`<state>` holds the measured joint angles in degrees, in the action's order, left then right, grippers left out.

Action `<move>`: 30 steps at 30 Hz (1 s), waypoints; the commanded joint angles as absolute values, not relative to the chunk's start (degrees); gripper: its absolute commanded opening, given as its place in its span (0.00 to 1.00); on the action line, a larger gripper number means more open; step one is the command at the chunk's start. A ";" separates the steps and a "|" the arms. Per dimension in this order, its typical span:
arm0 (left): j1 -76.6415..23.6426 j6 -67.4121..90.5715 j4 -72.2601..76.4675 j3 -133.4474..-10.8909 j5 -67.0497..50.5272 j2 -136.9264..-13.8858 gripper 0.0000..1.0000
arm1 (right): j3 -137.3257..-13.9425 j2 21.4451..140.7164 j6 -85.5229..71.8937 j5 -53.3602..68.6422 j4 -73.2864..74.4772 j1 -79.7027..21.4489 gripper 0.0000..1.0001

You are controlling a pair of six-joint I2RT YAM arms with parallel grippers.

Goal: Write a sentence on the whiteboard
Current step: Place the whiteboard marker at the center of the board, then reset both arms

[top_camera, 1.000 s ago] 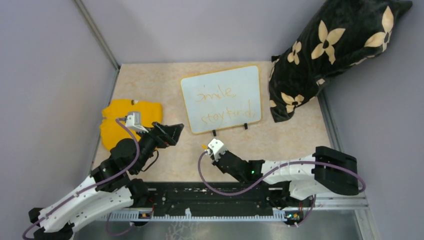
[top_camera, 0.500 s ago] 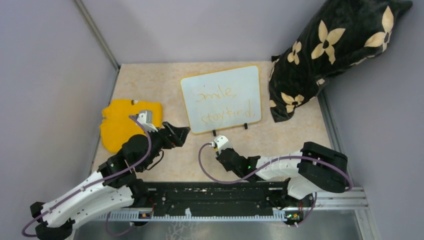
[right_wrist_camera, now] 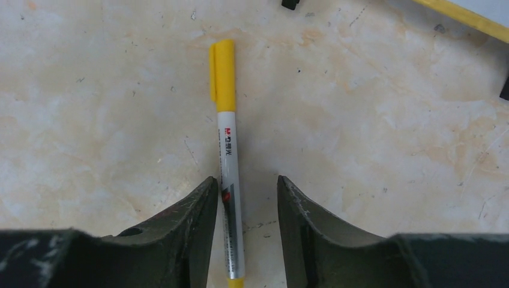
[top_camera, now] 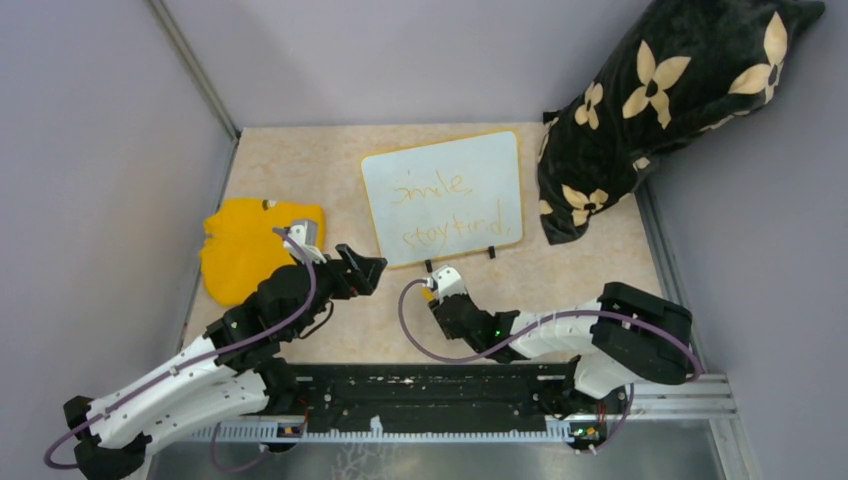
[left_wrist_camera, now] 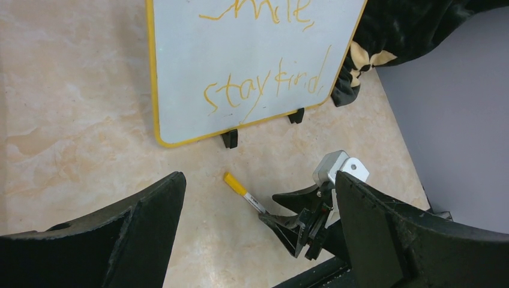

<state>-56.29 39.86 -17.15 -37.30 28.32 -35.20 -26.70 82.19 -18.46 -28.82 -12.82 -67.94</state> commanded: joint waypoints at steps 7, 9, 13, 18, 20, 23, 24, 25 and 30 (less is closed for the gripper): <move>-56.73 40.92 -20.26 -40.41 30.79 -36.48 0.99 | -29.27 72.21 -20.17 -30.92 -3.20 -67.32 0.80; -56.75 40.88 -20.73 -41.29 31.92 -36.92 0.99 | -30.70 66.16 -20.29 -32.69 -0.81 -67.23 0.85; -56.73 41.42 -21.50 -42.64 34.25 -37.88 0.99 | -33.18 55.26 -19.15 -36.56 1.88 -67.18 0.92; -56.73 44.19 -22.83 -44.22 36.17 -39.39 0.99 | -33.49 41.83 -15.45 -39.22 -1.59 -67.23 0.98; -56.72 44.62 -22.92 -44.73 36.03 -39.99 0.99 | -33.44 37.31 -13.92 -40.77 -3.15 -67.18 0.99; -56.76 46.23 -23.13 -45.65 35.95 -40.65 0.99 | -33.49 32.12 -12.13 -43.64 -3.88 -67.23 0.99; -56.78 46.38 -23.23 -45.85 35.79 -40.75 0.99 | -33.37 30.79 -11.60 -44.52 -4.13 -67.24 0.99; -56.77 46.19 -22.82 -46.09 35.61 -40.78 0.99 | -32.92 29.68 -11.00 -45.41 -4.47 -67.19 0.99; -56.75 45.82 -22.38 -46.12 36.50 -40.85 0.99 | -30.77 26.25 -10.16 -46.83 -5.66 -67.19 0.99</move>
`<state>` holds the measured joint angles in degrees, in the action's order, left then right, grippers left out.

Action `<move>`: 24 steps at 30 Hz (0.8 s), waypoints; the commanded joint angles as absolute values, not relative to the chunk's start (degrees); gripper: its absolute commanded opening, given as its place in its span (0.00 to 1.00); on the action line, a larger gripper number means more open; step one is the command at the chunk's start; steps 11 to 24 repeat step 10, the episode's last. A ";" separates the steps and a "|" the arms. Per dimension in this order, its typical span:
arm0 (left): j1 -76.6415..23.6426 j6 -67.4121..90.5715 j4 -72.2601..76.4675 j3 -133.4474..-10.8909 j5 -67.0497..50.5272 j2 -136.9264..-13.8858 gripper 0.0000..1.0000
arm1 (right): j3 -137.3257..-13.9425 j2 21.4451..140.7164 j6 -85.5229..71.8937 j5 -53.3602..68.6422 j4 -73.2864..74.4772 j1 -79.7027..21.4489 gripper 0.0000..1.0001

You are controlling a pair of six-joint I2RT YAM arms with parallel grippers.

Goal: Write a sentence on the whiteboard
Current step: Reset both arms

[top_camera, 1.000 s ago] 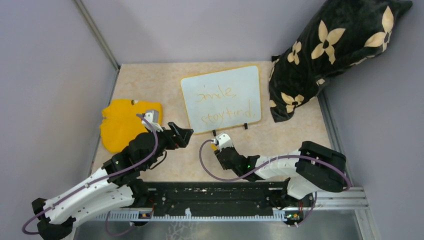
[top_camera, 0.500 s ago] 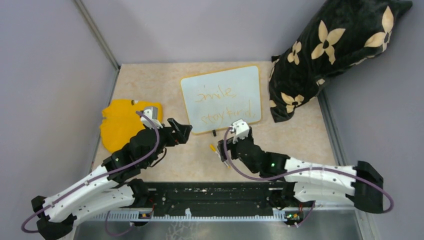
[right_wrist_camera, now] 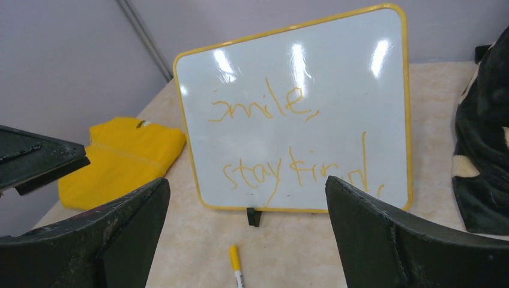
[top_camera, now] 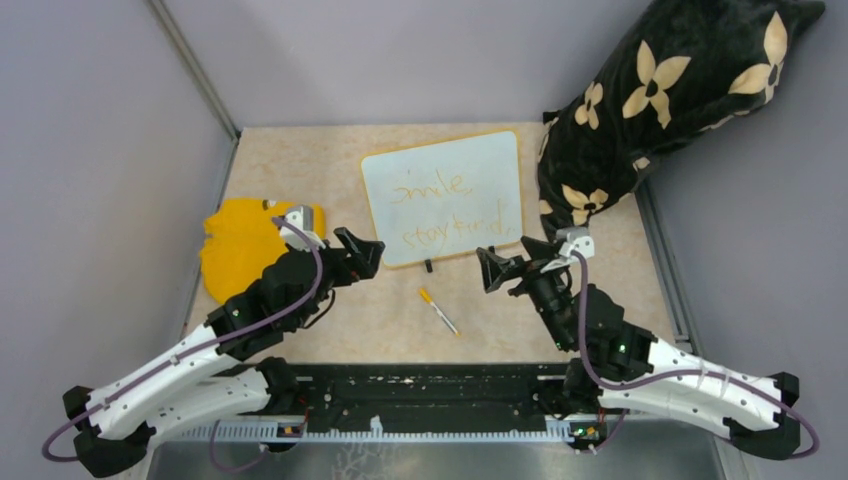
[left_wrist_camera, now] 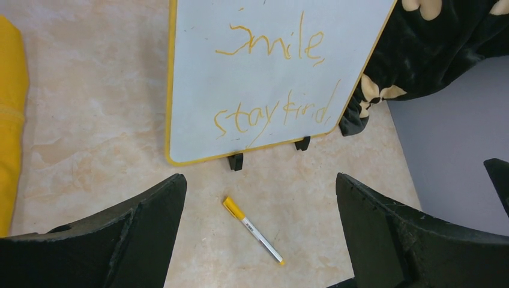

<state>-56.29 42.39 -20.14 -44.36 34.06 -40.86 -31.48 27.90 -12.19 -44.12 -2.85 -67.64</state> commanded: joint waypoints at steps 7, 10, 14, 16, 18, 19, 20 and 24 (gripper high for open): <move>-56.77 47.43 -24.74 -46.79 38.69 -41.00 0.99 | -30.48 26.10 -10.69 -47.56 -5.53 -67.21 0.99; -56.78 50.69 -30.22 -49.68 41.53 -43.21 0.99 | -30.73 26.10 -10.28 -47.64 -5.82 -67.19 0.99; -56.78 50.69 -30.22 -49.68 41.53 -43.21 0.99 | -30.73 26.10 -10.28 -47.64 -5.82 -67.19 0.99; -56.78 50.69 -30.22 -49.68 41.53 -43.21 0.99 | -30.73 26.10 -10.28 -47.64 -5.82 -67.19 0.99; -56.78 50.69 -30.22 -49.68 41.53 -43.21 0.99 | -30.73 26.10 -10.28 -47.64 -5.82 -67.19 0.99; -56.78 50.69 -30.22 -49.68 41.53 -43.21 0.99 | -30.73 26.10 -10.28 -47.64 -5.82 -67.19 0.99; -56.78 50.69 -30.22 -49.68 41.53 -43.21 0.99 | -30.73 26.10 -10.28 -47.64 -5.82 -67.19 0.99; -56.78 50.69 -30.22 -49.68 41.53 -43.21 0.99 | -30.73 26.10 -10.28 -47.64 -5.82 -67.19 0.99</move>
